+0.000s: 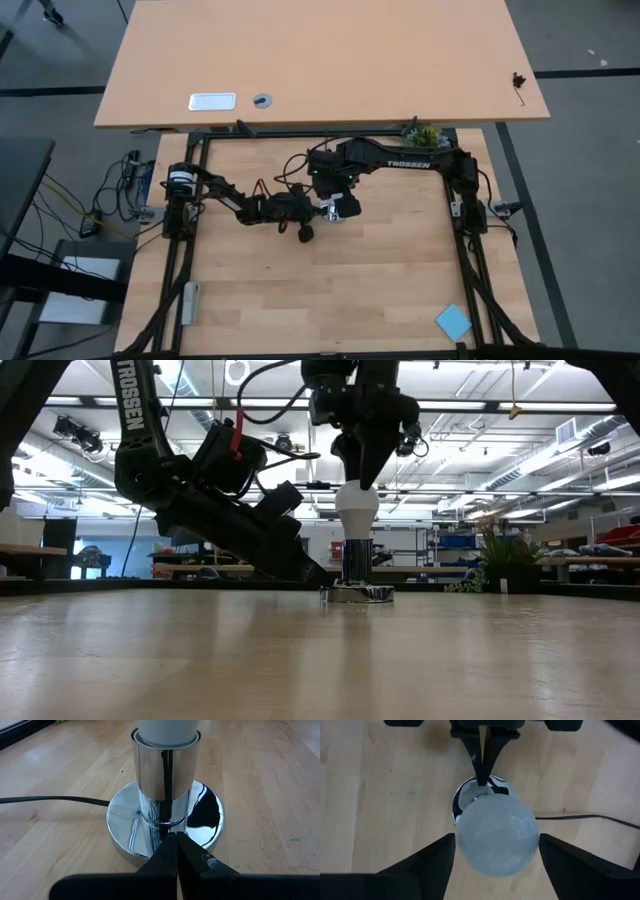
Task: Screw lightbulb
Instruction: Insert the lightbulb into the lamp socket
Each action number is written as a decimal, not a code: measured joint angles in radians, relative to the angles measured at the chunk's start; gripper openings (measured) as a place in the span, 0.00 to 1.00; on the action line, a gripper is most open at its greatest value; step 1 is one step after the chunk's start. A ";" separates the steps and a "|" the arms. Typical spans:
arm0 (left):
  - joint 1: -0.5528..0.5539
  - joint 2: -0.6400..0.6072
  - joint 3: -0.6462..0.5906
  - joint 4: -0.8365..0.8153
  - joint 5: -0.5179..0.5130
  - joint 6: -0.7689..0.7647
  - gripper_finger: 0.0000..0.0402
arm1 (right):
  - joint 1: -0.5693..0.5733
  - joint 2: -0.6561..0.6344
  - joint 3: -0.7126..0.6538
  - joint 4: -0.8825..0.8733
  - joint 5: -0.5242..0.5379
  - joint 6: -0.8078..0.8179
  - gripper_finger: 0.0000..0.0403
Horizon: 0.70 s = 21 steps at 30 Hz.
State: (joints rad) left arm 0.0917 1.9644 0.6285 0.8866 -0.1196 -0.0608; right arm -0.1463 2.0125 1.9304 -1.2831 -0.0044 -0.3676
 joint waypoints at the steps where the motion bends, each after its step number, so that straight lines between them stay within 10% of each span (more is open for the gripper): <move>1: 0.000 0.000 0.000 0.000 0.000 0.000 0.00 | 0.000 0.000 -0.007 0.008 0.000 0.000 0.72; 10: 0.000 0.000 0.000 0.000 0.000 0.000 0.00 | 0.001 -0.002 -0.020 0.028 0.010 0.179 0.66; 21: 0.000 0.000 0.000 0.000 0.000 0.000 0.00 | 0.009 -0.004 -0.021 0.020 0.046 0.971 0.65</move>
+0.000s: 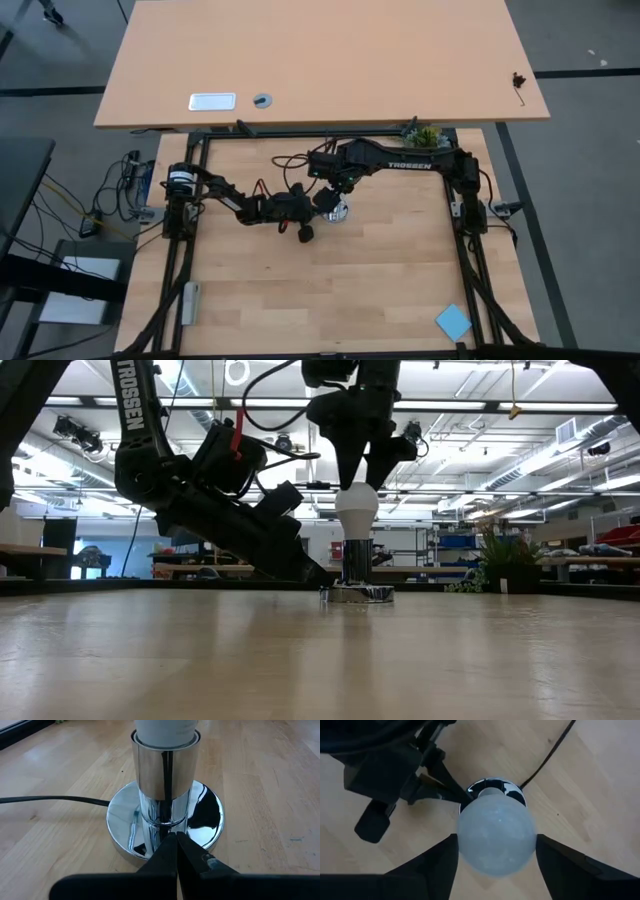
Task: Screw lightbulb
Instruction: Insert the lightbulb into the lamp socket
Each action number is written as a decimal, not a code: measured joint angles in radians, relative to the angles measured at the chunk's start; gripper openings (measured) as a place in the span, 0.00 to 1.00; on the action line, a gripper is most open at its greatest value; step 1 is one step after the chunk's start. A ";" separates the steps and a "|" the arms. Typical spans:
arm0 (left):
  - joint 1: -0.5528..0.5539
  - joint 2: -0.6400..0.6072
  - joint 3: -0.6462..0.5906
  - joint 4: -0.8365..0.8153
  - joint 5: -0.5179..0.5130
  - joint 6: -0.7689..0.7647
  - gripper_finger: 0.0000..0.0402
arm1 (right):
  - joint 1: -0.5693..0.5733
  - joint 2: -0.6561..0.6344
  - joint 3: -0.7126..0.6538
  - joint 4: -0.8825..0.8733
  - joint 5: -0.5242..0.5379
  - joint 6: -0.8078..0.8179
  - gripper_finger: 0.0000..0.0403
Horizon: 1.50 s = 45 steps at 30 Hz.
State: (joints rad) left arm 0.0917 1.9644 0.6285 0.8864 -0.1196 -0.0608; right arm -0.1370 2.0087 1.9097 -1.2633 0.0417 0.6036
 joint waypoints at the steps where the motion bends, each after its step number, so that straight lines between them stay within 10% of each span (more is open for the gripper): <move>1: 0.000 0.000 0.000 0.000 0.000 -0.001 0.00 | 0.000 0.000 -0.001 0.004 0.001 0.003 0.66; 17: 0.000 0.000 0.000 0.000 0.000 -0.003 0.00 | -0.003 0.000 0.103 -0.053 -0.004 -0.224 0.73; 29: 0.000 0.000 0.000 0.000 0.000 -0.003 0.01 | 0.004 0.000 0.081 -0.063 -0.024 -0.915 0.76; 45: 0.000 0.000 0.000 -0.001 -0.008 -0.002 0.01 | -0.004 0.001 -0.004 0.013 -0.026 -0.829 0.67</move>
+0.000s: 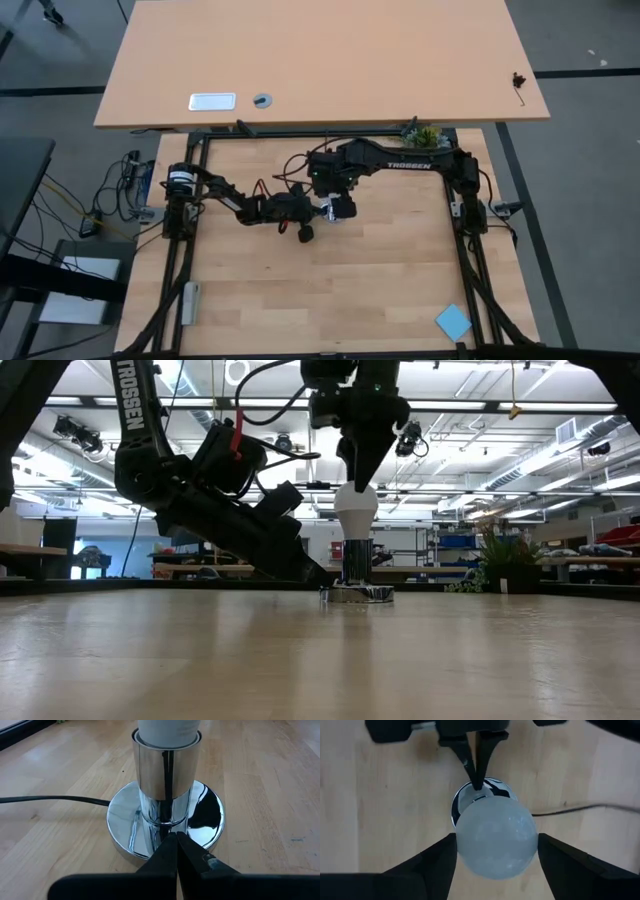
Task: Screw lightbulb
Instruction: Insert the lightbulb into the lamp socket
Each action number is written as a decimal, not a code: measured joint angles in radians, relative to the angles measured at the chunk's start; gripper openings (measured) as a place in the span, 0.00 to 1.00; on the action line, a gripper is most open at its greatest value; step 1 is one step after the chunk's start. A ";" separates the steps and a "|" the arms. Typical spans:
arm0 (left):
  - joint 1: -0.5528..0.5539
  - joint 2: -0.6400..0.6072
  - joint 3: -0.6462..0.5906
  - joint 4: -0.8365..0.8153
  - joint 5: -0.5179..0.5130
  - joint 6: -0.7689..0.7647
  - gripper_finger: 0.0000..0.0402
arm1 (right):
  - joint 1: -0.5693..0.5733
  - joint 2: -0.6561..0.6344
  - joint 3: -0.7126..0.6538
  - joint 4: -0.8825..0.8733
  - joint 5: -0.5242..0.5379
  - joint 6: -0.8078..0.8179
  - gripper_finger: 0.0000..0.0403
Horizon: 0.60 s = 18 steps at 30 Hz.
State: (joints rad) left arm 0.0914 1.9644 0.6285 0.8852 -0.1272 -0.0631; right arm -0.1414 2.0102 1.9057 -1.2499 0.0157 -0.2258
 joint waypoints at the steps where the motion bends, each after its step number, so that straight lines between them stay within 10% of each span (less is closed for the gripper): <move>1: 0.000 0.000 0.000 0.000 0.000 0.000 0.01 | -0.001 0.000 0.000 0.000 0.001 0.039 0.67; 10: 0.000 0.000 0.000 0.000 -0.001 0.000 0.01 | -0.003 0.000 -0.002 -0.005 0.044 0.748 0.68; 18: 0.000 0.000 0.000 -0.002 -0.001 0.000 0.01 | 0.001 0.000 0.007 -0.022 0.042 0.721 0.70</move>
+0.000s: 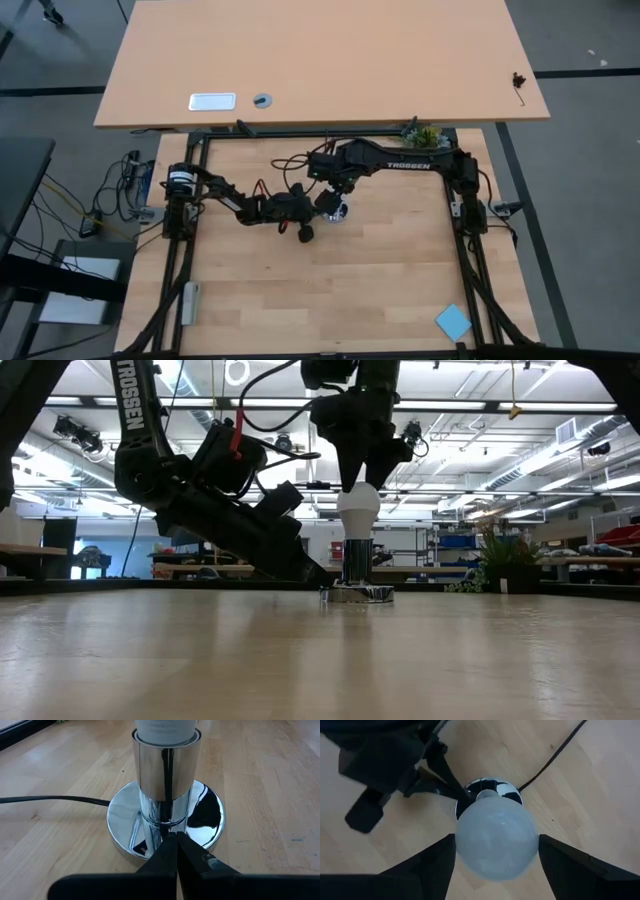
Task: Screw lightbulb
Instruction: Insert the lightbulb into the lamp socket
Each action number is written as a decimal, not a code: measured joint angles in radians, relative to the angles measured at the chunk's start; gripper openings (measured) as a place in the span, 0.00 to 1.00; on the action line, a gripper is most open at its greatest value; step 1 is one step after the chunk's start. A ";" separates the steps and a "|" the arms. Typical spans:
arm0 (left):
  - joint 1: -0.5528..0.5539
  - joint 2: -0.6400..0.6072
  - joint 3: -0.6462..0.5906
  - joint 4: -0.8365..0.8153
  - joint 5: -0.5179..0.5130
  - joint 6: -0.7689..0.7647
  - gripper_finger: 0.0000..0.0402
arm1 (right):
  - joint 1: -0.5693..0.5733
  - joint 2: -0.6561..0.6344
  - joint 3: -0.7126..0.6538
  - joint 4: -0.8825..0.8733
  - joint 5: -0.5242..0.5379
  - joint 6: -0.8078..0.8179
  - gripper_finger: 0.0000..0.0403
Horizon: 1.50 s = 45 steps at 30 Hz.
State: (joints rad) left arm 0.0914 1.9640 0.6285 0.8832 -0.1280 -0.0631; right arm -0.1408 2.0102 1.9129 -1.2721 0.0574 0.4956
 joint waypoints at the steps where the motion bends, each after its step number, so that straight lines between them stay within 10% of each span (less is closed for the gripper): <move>1: 0.000 0.000 0.000 0.000 0.000 0.000 0.01 | 0.000 0.001 0.008 -0.011 0.000 -0.017 0.70; 10: 0.000 0.000 0.000 -0.011 -0.008 -0.001 0.00 | 0.000 0.002 0.096 -0.012 -0.001 -0.141 0.70; 18: 0.006 0.000 0.000 -0.020 -0.008 -0.011 0.00 | 0.012 0.001 0.109 -0.020 -0.078 -0.687 0.70; 24: 0.006 0.000 0.000 -0.021 -0.008 -0.011 0.00 | -0.006 0.000 0.061 0.003 -0.061 -0.810 0.70; 37: 0.007 0.000 0.000 -0.021 -0.009 -0.010 0.00 | -0.016 -0.004 -0.011 0.074 -0.057 -0.644 0.61; 45: 0.007 0.000 0.000 -0.020 -0.010 -0.012 0.00 | 0.017 -0.002 -0.013 0.087 -0.024 -0.127 0.60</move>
State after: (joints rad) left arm 0.0982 1.9642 0.6287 0.8633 -0.1375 -0.0750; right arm -0.1242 2.0083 1.8999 -1.1854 0.0329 0.3689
